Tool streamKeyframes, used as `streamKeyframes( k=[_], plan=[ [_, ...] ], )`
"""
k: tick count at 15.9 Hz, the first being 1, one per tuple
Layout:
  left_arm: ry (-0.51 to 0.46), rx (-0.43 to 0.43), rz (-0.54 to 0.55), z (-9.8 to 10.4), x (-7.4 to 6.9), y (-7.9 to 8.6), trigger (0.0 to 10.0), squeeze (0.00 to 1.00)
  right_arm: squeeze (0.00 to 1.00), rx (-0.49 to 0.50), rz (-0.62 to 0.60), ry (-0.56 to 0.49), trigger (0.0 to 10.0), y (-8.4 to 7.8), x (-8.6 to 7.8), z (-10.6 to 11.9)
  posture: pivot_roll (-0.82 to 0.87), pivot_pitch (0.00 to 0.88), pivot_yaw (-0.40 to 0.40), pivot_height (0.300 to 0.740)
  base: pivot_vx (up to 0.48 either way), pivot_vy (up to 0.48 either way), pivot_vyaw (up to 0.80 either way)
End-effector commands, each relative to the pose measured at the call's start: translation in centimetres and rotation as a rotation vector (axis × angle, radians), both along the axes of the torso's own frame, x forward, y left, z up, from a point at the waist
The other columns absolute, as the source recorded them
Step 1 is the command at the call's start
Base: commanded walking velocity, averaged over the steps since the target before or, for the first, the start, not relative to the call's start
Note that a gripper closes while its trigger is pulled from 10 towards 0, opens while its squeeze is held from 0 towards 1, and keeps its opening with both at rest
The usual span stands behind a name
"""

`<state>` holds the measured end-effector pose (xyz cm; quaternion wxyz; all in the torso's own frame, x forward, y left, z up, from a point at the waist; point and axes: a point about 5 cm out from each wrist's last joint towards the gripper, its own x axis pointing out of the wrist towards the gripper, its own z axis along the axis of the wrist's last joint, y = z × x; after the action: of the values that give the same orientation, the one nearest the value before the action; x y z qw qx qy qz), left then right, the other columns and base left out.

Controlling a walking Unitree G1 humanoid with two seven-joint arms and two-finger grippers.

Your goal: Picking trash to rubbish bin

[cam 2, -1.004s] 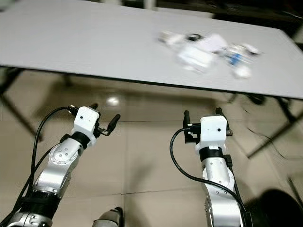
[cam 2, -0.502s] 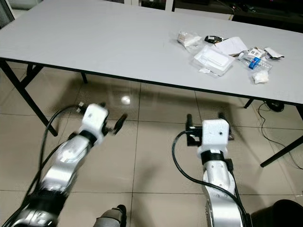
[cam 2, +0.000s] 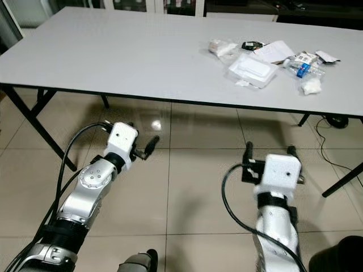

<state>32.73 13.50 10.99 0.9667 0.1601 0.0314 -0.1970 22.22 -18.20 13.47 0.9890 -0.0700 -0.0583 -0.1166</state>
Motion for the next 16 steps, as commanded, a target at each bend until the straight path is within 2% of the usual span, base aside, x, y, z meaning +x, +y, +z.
streamKeyframes(
  k=[1, 3, 5, 8, 10, 13, 16],
  plan=[
    [0.03, 0.037, -0.004, -0.2, -0.1, 0.3, 10.0, 0.0, 0.0, -0.017, 0.0, -0.01, 10.0, -0.3, -0.4, 0.5, 0.14, 0.094, 0.009, 0.74, 0.0, 0.0, 0.0],
    [0.1, 0.095, 0.021, -1.2, -1.0, 2.0, 10.0, 0.0, 0.0, -0.039, -0.003, -0.01, 10.0, -0.9, -0.7, 0.9, 0.12, 0.095, 0.02, 0.74, 0.0, 0.0, 0.0],
    [0.118, 0.105, 0.064, -2.0, -1.4, 2.9, 10.0, 0.0, 0.0, -0.025, -0.02, -0.015, 10.0, -1.0, -0.7, 0.9, 0.12, 0.092, 0.016, 0.74, 0.0, 0.0, 0.0],
    [0.104, 0.129, 0.115, -2.5, -1.7, 3.8, 10.0, 0.0, 0.0, -0.009, 0.005, -0.016, 10.0, 0.1, 0.0, 0.9, 0.15, 0.105, -0.012, 0.74, 0.0, 0.0, 0.0],
    [0.103, 0.131, 0.155, -2.4, -1.9, 4.5, 10.0, 0.0, 0.0, -0.013, 0.031, -0.018, 10.0, 0.6, 0.4, 1.0, 0.18, 0.116, -0.027, 0.74, 0.0, 0.0, 0.0],
    [0.119, 0.116, 0.265, -2.6, -3.2, 6.6, 10.0, 0.0, 0.0, -0.007, 0.079, -0.017, 10.0, 1.3, 1.4, 1.1, 0.24, 0.139, -0.073, 0.74, 0.0, 0.0, 0.0],
    [0.182, 0.074, 0.327, -2.6, -4.1, 7.2, 10.0, 0.0, 0.0, -0.028, 0.11, -0.032, 10.0, 1.7, 2.2, 1.5, 0.25, 0.144, -0.09, 0.74, 0.0, 0.0, 0.0]
  ],
)
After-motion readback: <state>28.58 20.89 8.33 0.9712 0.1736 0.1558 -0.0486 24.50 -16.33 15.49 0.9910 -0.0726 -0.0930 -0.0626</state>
